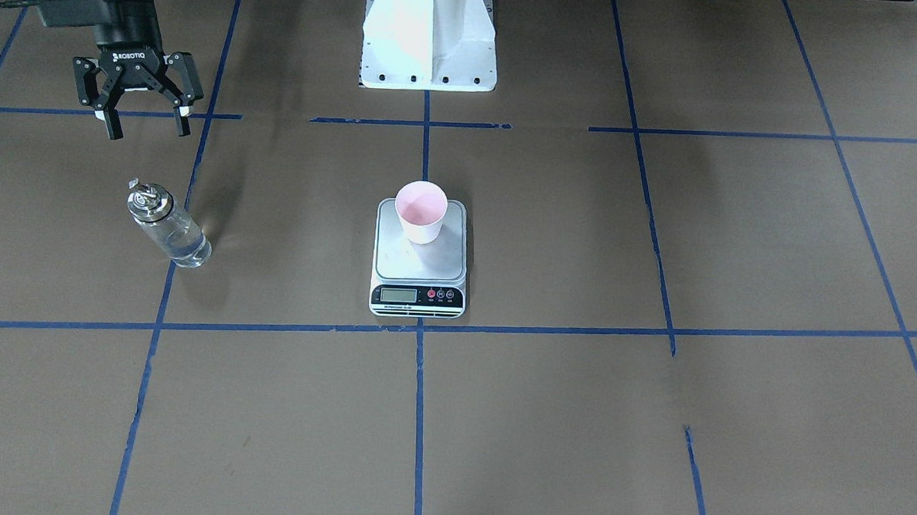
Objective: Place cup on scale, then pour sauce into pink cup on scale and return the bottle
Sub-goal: 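Move the right gripper toward the glass sauce bottle, then close the right gripper around the glass sauce bottle body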
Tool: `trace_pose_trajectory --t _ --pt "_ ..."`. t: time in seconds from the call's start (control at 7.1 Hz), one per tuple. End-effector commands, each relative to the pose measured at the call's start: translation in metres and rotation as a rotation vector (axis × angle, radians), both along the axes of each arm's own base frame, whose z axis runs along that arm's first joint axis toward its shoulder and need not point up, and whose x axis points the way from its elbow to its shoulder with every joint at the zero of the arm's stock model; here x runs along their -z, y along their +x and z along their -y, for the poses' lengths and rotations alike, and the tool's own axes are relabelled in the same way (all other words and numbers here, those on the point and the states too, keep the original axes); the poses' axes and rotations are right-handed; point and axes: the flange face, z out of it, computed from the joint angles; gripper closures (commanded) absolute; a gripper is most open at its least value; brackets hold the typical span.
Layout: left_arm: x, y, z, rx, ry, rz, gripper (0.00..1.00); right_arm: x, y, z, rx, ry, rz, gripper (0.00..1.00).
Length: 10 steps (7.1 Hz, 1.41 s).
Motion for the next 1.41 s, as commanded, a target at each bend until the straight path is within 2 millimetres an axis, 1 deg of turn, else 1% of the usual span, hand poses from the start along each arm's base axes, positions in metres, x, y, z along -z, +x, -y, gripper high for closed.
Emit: trace_pose_trajectory --t 0.0,0.14,0.28,0.42,0.99,1.13,1.27 --pt "0.001 0.0 0.0 0.0 0.003 0.0 0.0 -0.027 -0.018 -0.008 -0.044 0.061 0.045 0.0" --pt "0.002 0.0 0.0 0.0 0.006 0.0 0.0 -0.044 -0.044 -0.017 -0.078 0.116 -0.001 0.0" --pt "0.004 0.0 0.001 0.001 0.01 0.0 0.0 -0.04 -0.054 -0.016 -0.083 0.129 0.005 0.0" --pt "0.003 0.0 0.0 0.001 0.008 -0.002 0.0 -0.044 -0.053 -0.014 -0.095 0.168 -0.045 0.0" --pt "0.002 0.002 0.0 0.003 0.002 -0.019 0.0 -0.083 -0.064 -0.009 -0.155 0.209 -0.14 0.0" --pt "0.002 0.002 0.0 0.004 0.001 -0.019 0.0 -0.083 -0.064 -0.009 -0.162 0.213 -0.143 0.0" --pt "0.003 0.004 0.001 0.001 0.003 -0.019 0.0 -0.079 -0.072 -0.008 -0.163 0.215 -0.13 0.0"
